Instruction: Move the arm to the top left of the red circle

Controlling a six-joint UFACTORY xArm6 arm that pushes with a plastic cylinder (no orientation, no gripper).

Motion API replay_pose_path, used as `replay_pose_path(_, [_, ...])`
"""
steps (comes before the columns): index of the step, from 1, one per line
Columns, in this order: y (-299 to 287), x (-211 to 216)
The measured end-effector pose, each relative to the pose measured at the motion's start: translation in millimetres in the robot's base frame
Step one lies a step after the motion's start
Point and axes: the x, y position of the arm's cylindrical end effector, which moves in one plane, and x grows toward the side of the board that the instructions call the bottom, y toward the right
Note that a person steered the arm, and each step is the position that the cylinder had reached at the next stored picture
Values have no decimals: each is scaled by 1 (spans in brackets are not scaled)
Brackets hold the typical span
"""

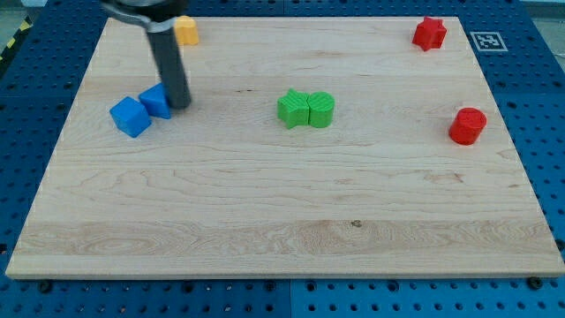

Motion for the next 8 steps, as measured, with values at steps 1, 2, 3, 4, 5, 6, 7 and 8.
replay_pose_path(1, [-28, 0])
replay_pose_path(2, [-28, 0])
replay_pose_path(3, [7, -5])
replay_pose_path(4, [41, -20])
replay_pose_path(5, [50, -24])
replay_pose_path(6, [54, -24])
replay_pose_path(7, [115, -24])
replay_pose_path(8, [218, -25])
